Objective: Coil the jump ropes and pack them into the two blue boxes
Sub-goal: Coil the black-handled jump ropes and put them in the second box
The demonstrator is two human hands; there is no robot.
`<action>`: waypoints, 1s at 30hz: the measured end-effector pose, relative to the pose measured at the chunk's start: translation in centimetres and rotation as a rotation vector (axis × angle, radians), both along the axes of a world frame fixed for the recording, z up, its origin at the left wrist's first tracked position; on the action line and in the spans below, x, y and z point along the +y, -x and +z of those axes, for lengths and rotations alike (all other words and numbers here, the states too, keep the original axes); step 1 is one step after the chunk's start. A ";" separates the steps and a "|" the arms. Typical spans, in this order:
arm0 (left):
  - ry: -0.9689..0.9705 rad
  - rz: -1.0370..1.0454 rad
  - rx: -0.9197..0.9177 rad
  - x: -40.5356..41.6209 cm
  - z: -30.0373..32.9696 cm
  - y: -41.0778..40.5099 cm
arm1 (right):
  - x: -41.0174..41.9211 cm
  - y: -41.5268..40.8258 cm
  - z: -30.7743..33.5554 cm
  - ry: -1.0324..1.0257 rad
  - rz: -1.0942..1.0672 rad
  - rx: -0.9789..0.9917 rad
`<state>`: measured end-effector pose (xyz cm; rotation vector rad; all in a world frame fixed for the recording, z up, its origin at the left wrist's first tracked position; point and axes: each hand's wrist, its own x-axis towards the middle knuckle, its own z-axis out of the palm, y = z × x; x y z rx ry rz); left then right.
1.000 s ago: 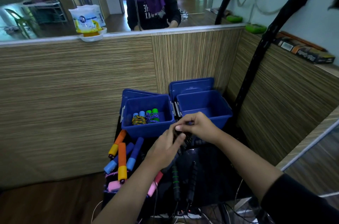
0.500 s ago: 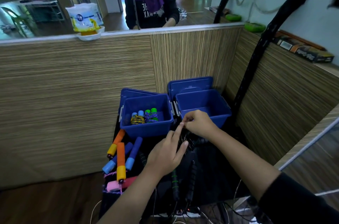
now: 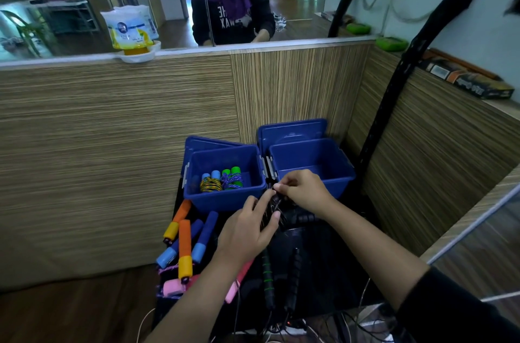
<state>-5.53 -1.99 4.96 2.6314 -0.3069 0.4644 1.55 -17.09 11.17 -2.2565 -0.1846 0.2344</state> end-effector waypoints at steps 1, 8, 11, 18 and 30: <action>0.014 0.002 0.002 0.0 0.1 0.0 | 0.1 0.1 0.1 -0.010 0.008 -0.001; 0.022 0.013 0.013 -0.3 0.5 0.0 | 0.8 2.1 0.8 0.098 -0.072 -0.106; 0.030 0.013 0.015 -0.6 0.5 0.0 | 1.0 2.7 0.7 0.098 -0.097 -0.133; 0.019 0.007 0.004 -1.2 0.9 -0.4 | 1.2 3.4 0.2 0.162 -0.062 -0.288; -0.017 0.043 0.015 -1.5 1.5 -1.2 | -0.1 2.7 -0.6 -0.070 -0.158 -0.132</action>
